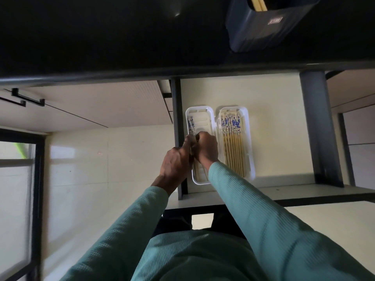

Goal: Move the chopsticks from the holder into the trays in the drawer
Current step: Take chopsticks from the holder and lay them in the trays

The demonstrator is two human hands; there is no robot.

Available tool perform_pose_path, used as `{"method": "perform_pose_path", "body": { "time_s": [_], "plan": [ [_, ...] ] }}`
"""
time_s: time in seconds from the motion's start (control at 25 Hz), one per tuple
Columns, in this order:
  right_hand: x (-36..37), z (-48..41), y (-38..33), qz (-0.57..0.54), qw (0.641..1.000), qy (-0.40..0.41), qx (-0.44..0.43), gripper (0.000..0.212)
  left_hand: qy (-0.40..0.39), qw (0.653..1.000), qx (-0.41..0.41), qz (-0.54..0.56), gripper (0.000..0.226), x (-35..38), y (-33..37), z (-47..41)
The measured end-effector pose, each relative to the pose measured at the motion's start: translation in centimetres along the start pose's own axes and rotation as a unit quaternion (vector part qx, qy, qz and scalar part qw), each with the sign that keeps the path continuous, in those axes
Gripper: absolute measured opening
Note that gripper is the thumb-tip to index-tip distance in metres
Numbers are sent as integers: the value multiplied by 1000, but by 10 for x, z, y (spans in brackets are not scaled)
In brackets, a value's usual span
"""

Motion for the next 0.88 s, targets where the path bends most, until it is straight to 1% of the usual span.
{"method": "perform_pose_path", "body": {
  "time_s": [0.16,0.24,0.32,0.56,0.68,0.76,0.88],
  "plan": [
    [-8,15,5,-6,999,22,-42,17,-20,999,-24,-7,57,2,-4,1],
    [-11,21,5,34,995,25,-88,7,-31,999,-29,-8,58,2,-4,1],
    [-13,23,5,65,992,13,-109,12,-31,999,-22,1,58,1,-4,2],
    [-14,16,5,93,988,5,-123,21,-40,999,-23,1,59,2,-3,1],
    [-12,10,1,123,984,25,-129,27,-52,998,-30,-5,61,5,-5,1],
    [-11,7,-1,146,981,25,-127,23,-58,998,-34,-7,62,7,-7,2],
    [-8,6,-1,127,984,4,-126,13,-35,999,-27,2,62,5,-6,2]
  ]
}}
Point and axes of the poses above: each hand's wrist, its own z-axis away from the middle knuckle, its own x-axis out of the palm, y = z × x, the point moved 4 cm from there along -z, towards the middle knuckle, and after that the axes turned 13 degrees about -z, right-handed, at the moved point
